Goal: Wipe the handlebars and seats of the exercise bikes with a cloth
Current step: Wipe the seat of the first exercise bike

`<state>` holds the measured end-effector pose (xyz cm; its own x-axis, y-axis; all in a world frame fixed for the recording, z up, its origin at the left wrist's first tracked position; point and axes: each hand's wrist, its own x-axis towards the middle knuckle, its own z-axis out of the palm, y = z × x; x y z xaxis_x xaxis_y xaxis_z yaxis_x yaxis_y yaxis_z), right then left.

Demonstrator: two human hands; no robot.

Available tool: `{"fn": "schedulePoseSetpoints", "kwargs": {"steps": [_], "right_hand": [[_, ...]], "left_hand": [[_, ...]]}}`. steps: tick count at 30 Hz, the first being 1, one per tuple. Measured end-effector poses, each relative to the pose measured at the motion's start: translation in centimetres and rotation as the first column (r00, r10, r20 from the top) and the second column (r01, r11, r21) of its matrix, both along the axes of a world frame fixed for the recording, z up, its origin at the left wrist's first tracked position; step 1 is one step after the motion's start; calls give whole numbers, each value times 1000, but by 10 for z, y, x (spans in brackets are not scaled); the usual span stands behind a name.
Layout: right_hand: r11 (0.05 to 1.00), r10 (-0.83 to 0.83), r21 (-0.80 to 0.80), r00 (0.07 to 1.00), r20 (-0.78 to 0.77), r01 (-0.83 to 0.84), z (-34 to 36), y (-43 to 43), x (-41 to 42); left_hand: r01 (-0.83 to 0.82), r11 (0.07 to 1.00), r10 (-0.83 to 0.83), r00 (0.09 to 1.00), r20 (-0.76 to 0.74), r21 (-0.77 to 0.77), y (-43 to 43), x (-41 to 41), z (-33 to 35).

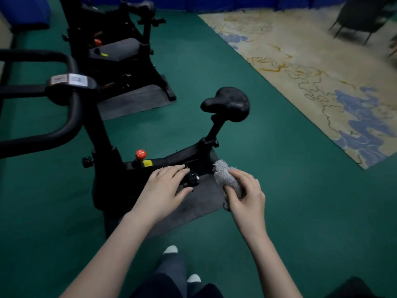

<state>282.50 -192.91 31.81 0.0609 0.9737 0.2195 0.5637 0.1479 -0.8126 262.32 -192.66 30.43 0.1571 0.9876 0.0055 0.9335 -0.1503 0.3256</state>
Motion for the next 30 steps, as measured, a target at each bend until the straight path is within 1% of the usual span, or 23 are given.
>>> {"fn": "schedulePoseSetpoints", "kwargs": {"steps": [7,14,18,25,30], "right_hand": [[997,-60,-53,998,-2,60,-12,61,52],[998,2,-58,996,86,3,-13,171,79],[997,35,-72,994,108,-27,-12,222,95],[990,83,-116,994,64,-75,-15,296,119],[976,175,-131,984,11,-172,-25,348,147]], "left_hand": [[25,999,-25,1000,14,-30,69,41,-17],[-37,998,39,999,32,-47,179,69,-42],[-59,996,61,998,25,-68,230,86,-47],[-99,991,100,995,8,-90,287,116,-48],[-207,974,207,978,-9,-93,318,143,-54]]}}
